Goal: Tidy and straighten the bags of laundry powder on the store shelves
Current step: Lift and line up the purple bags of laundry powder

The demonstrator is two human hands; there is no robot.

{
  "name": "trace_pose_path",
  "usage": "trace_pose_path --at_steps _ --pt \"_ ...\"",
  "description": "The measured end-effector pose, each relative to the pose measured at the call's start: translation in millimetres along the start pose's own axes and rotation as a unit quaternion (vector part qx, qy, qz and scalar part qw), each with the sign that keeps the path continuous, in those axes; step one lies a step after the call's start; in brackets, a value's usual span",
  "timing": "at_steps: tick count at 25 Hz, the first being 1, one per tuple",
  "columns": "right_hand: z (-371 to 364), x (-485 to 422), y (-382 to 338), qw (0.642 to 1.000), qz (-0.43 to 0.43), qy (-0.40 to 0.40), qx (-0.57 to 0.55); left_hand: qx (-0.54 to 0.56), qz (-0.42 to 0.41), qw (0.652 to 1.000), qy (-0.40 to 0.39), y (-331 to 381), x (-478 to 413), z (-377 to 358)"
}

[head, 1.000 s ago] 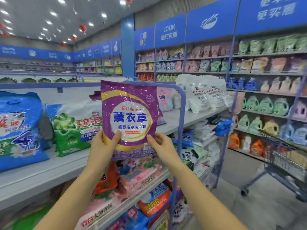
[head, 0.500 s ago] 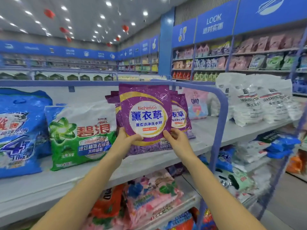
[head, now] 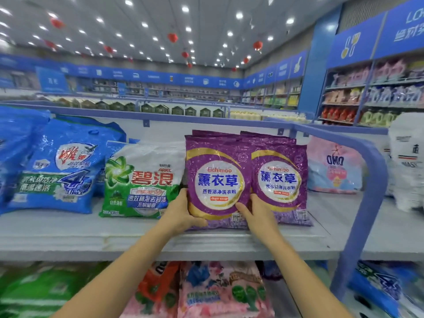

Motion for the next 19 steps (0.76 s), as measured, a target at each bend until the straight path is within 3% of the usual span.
trace_pose_path --at_steps 7,10,13,19 --pt "7.4 1.0 9.8 1.000 -0.019 -0.003 -0.019 -0.074 -0.031 0.994 0.081 15.0 10.7 -10.3" --pt "27.0 1.8 -3.3 0.995 -0.016 0.096 -0.014 -0.072 -0.047 0.989 0.123 20.8 24.5 -5.5" --pt "38.2 -0.7 -33.5 0.983 0.045 0.177 -0.015 -0.061 -0.068 0.977 0.194 24.6 42.5 15.6" --pt "-22.8 -7.8 -131.2 0.975 0.162 0.117 -0.096 -0.080 -0.055 0.959 0.265 -20.0 89.9 100.4"
Point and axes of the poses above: each hand's wrist, its own x-axis away from the middle knuckle, its own z-axis out of the back of the hand, y = z × x, the point moved 4 cm from there along -x, towards the middle knuckle, and after that the axes turned 12 degrees about z, right-handed, at the moved point
